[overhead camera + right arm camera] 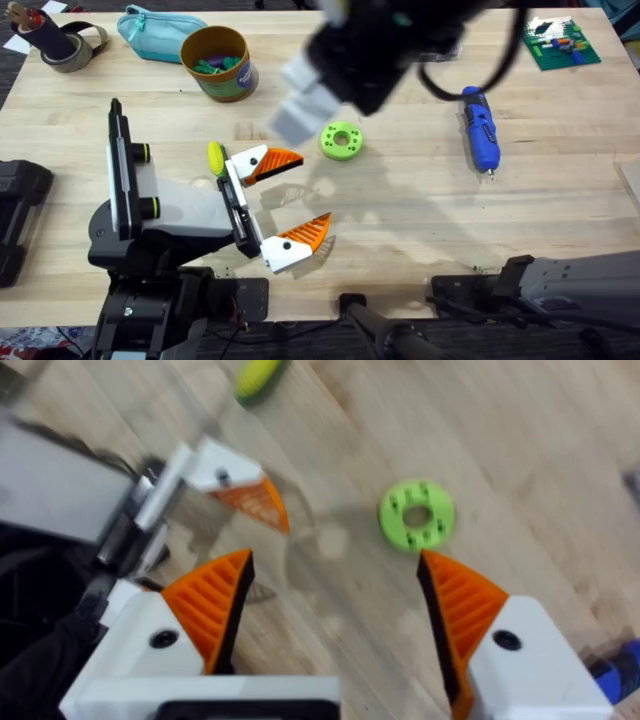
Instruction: Pick up the gripper from the table and insert it into the empty holder that is missing its gripper. Then pick up a screw, insert it into the mounting hole, and use the screwdriver to tighten it. Finally, clean up the table by picking up the vegetable and placing it into the bucket.
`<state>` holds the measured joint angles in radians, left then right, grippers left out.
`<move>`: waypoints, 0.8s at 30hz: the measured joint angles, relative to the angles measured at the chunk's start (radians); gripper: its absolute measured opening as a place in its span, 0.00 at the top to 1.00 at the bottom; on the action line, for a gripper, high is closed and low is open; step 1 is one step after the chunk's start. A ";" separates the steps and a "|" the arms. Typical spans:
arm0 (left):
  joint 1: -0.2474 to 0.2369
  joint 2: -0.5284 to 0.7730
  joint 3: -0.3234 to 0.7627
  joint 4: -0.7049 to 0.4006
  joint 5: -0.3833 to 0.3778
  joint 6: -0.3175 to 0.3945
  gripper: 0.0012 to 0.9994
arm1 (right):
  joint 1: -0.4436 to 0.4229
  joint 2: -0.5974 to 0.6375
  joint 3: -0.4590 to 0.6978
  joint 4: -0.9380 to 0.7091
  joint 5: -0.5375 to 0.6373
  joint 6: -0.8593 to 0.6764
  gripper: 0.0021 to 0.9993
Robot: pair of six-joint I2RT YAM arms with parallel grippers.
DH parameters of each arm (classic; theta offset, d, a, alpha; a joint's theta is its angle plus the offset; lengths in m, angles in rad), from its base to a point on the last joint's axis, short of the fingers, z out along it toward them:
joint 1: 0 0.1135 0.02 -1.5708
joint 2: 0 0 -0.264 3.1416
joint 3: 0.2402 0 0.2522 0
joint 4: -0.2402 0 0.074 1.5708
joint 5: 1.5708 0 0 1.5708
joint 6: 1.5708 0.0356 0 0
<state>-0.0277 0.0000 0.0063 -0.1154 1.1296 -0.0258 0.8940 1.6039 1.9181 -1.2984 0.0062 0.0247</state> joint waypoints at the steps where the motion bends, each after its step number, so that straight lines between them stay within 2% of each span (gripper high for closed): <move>1: 0.000 0.000 0.000 0.003 0.000 -0.001 0.01 | -0.009 -0.009 -0.008 -0.010 0.001 0.001 0.01; 17: 0.000 0.000 0.000 0.003 0.001 -0.001 0.01 | -0.016 -0.010 -0.011 -0.075 -0.004 -0.075 0.01; 24: 0.000 0.000 0.000 0.003 0.001 -0.001 0.01 | -0.023 -0.011 -0.126 0.003 -0.004 -0.093 0.01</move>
<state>-0.0277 0.0004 0.0063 -0.1120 1.1305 -0.0269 0.8707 1.5929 1.7918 -1.2959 0.0025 -0.0679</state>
